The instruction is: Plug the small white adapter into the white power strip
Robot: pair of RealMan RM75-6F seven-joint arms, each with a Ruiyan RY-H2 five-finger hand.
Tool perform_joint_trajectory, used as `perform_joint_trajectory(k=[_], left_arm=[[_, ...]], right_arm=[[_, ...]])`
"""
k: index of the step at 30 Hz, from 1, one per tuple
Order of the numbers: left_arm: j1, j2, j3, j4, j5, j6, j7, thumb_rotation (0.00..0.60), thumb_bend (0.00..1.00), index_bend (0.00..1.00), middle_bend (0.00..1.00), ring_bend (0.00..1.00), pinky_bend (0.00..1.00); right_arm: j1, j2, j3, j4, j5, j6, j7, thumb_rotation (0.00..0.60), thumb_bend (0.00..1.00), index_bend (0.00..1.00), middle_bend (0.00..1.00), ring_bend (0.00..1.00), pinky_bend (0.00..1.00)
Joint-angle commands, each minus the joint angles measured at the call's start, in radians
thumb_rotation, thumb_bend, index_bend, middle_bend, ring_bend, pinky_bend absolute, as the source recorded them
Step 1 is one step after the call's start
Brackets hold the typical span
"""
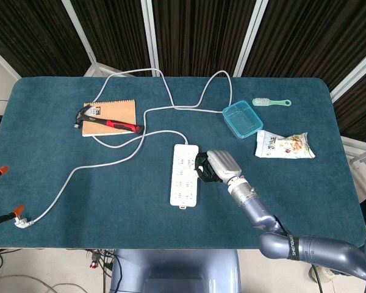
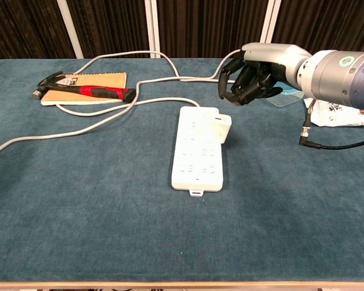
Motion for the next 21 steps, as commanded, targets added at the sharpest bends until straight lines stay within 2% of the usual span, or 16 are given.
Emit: perform_joint_trajectory(k=[1, 9, 16, 21], left_arm=[[0.001, 0.001, -0.001, 0.0, -0.002, 0.001, -0.001, 0.6, 0.07, 0.17, 0.0, 0.0, 0.0], [-0.002, 0.0, 0.0, 0.0, -0.002, -0.005, 0.002, 0.6, 0.07, 0.17, 0.0, 0.0, 0.0], [-0.002, -0.001, 0.001, -0.001, -0.001, -0.005, 0.005, 0.6, 0.07, 0.17, 0.0, 0.0, 0.0], [-0.003, -0.002, 0.001, -0.001, -0.002, -0.006, 0.007, 0.6, 0.07, 0.17, 0.0, 0.0, 0.0]], right_arm=[[0.02, -0.006, -0.02, 0.019, 0.017, 0.006, -0.052, 0.6, 0.96, 1.0, 0.84, 0.88, 1.0], [0.051, 0.008, -0.04, 0.01, 0.097, -0.005, -0.152, 0.6, 0.96, 1.0, 0.85, 0.88, 1.0], [0.094, 0.036, -0.077, -0.01, 0.173, -0.045, -0.248, 0.6, 0.96, 1.0, 0.87, 0.88, 1.0], [0.157, 0.072, -0.117, -0.03, 0.27, -0.1, -0.337, 0.6, 0.96, 1.0, 0.87, 0.88, 1.0]])
